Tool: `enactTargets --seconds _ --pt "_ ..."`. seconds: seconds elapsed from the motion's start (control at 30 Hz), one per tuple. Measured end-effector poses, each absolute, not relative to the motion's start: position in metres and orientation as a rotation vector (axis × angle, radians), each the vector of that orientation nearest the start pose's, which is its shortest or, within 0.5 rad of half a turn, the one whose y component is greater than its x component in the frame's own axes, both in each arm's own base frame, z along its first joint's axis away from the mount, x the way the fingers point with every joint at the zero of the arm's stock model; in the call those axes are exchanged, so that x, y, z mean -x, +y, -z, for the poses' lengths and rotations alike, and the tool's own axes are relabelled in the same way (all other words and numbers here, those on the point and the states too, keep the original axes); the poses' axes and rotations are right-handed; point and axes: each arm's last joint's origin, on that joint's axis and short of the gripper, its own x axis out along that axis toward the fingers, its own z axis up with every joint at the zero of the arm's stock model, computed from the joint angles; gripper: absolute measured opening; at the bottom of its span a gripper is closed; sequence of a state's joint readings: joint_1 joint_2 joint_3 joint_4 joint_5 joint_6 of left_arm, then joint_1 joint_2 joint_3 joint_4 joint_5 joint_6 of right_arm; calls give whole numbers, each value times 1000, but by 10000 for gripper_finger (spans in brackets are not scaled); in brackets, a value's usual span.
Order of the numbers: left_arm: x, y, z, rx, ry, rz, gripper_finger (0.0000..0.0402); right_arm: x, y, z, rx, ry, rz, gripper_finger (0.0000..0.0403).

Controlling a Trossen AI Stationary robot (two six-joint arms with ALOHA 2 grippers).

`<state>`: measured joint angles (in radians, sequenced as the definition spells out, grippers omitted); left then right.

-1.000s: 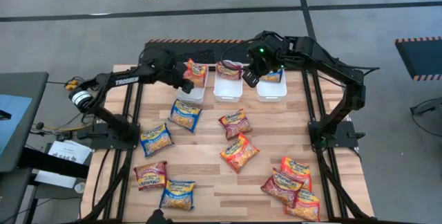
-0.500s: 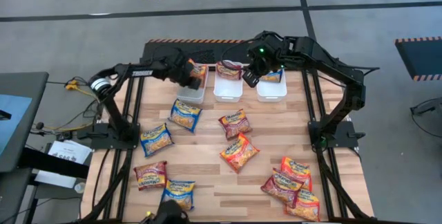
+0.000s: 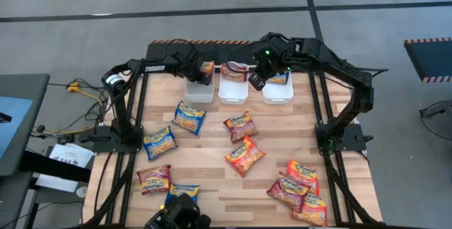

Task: Sort Maruchan noodles
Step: Put the orange noodle pack into the left white bin, then put the red noodle pack into the middle white bin

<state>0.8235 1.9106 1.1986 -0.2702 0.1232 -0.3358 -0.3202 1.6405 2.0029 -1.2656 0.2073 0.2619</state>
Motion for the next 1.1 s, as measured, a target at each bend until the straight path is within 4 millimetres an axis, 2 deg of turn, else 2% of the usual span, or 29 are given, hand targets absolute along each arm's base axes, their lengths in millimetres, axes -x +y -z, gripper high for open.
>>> enactTargets --seconds 0.17,0.43,0.7,0.9,1.1 --pt "-270 283 -167 771 761 -741 102 -287 -102 -433 -289 861 609 133" --pt "-269 276 -163 804 839 -702 102 -287 -101 -433 -290 867 609 133" --pt "-270 271 -169 885 808 -574 102 -287 -99 -433 -286 867 602 133" --pt "-269 259 -201 840 753 -508 102 -291 -88 -433 -270 869 567 133" --pt "-259 228 -258 700 693 -499 102 -296 -69 -433 -297 860 533 133"
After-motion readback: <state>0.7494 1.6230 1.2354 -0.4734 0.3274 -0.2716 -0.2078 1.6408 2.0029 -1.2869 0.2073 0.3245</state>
